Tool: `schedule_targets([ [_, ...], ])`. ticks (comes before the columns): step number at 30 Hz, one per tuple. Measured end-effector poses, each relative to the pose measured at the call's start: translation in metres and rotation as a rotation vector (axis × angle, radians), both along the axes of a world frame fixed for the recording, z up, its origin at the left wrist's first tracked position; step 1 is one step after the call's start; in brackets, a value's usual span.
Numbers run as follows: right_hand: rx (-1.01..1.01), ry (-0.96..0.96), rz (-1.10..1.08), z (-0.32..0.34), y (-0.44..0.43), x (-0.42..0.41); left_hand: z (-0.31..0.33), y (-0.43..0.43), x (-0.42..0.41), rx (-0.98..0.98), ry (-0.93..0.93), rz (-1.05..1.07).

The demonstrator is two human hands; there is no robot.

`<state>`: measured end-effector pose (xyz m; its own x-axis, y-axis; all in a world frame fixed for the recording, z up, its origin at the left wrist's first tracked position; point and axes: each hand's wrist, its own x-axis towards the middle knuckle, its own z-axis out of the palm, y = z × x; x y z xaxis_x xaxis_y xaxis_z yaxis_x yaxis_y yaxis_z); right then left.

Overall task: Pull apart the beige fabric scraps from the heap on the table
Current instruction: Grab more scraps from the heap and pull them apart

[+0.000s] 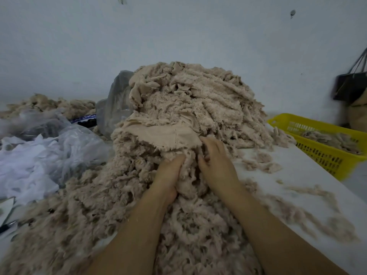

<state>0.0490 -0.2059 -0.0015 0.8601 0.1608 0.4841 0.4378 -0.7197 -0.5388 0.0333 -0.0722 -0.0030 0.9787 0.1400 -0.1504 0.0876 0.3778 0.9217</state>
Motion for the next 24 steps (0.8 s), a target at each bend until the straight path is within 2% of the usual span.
schedule_targets([
  [4, -0.066, -0.03, 0.066, 0.014, 0.008, 0.011, -0.002, -0.002, -0.001, 0.281, -0.035, 0.008],
  [7, -0.11, -0.036, 0.15, 0.031, 0.015, 0.02, -0.001, -0.005, -0.004, 0.491, -0.128, -0.007],
  [9, -0.177, -0.032, 0.183, 0.039, 0.017, 0.024, -0.002, -0.005, -0.004, 0.551, -0.141, -0.022],
  [11, -0.151, -0.038, 0.209, 0.043, 0.016, 0.022, -0.002, -0.004, -0.001, 0.608, -0.127, 0.01],
  [13, -0.09, -0.082, 0.194, 0.042, 0.01, 0.017, -0.003, -0.001, 0.002, 0.702, -0.124, 0.152],
  [15, -0.046, -0.143, 0.138, 0.037, 0.0, 0.01, -0.001, 0.002, 0.0, 0.764, -0.197, 0.421],
  [17, -0.019, -0.169, 0.126, 0.028, -0.01, 0.003, 0.005, 0.004, -0.005, 0.739, -0.398, 0.579],
  [18, -0.021, -0.186, 0.142, 0.023, -0.015, 0.0, 0.008, 0.001, -0.008, 0.689, -0.429, 0.543],
  [22, -0.192, -0.374, 0.252, 0.009, -0.016, -0.014, 0.016, -0.012, -0.01, 0.264, -0.156, 0.041],
  [24, -0.212, -0.464, 0.305, 0.006, -0.012, -0.021, 0.017, -0.008, -0.008, -0.054, -0.108, -0.028],
])
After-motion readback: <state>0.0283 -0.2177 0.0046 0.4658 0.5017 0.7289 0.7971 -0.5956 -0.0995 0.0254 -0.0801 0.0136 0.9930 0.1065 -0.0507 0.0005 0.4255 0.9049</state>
